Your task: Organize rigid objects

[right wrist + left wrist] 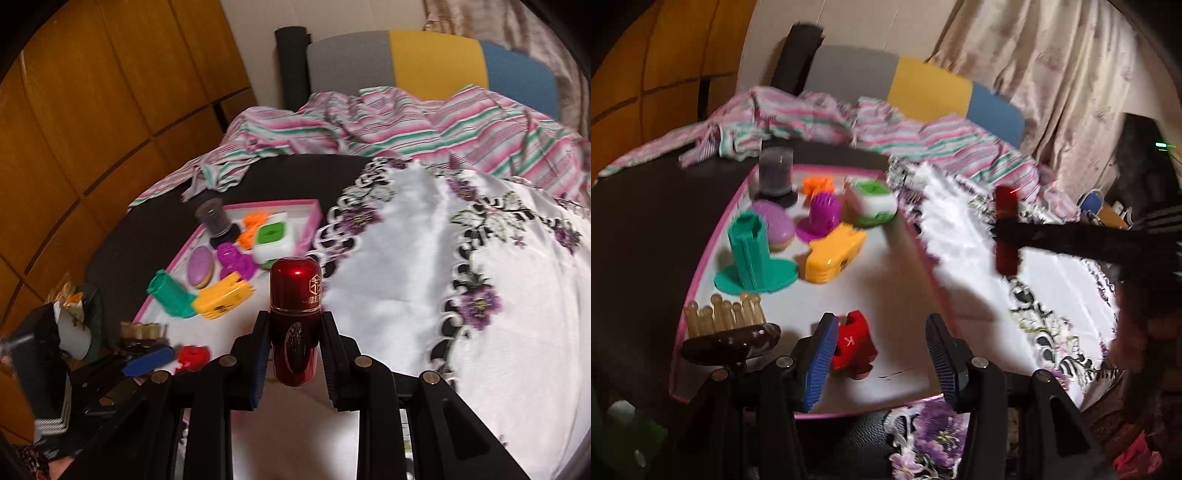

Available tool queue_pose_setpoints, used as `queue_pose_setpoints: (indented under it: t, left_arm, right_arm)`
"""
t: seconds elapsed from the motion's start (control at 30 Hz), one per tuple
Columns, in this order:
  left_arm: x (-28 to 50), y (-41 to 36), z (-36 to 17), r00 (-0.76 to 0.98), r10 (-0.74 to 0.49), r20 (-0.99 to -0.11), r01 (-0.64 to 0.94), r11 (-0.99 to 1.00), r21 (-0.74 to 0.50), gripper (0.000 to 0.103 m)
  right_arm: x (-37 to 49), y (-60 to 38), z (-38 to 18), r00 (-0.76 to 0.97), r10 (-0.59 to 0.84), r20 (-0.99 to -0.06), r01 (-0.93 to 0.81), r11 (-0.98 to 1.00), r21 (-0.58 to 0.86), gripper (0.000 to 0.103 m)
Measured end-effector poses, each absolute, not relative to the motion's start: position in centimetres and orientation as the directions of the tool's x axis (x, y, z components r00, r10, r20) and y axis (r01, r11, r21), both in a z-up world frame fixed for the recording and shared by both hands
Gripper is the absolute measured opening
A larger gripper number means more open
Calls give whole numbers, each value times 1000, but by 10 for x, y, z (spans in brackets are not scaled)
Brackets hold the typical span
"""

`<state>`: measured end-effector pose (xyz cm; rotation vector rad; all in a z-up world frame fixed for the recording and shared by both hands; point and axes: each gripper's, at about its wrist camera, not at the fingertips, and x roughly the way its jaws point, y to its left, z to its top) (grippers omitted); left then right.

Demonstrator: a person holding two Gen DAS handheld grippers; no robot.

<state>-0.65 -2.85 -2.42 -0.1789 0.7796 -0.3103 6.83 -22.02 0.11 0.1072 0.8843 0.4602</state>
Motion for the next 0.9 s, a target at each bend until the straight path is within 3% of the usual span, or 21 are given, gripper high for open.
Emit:
queue_pose_setpoints:
  t: [0.37,0.9]
  left_arm:
    - [-27,-5,-13,712,-310,-630,159,945,-286,50]
    - [-39,6,-1,732,-230,-641,94,966,-239,50]
  right_arm:
    - [67,-170,-13,454,497,-739,-402,855,328,26]
    - [79,-128,-43,373,431,-821,-399,874,277,26]
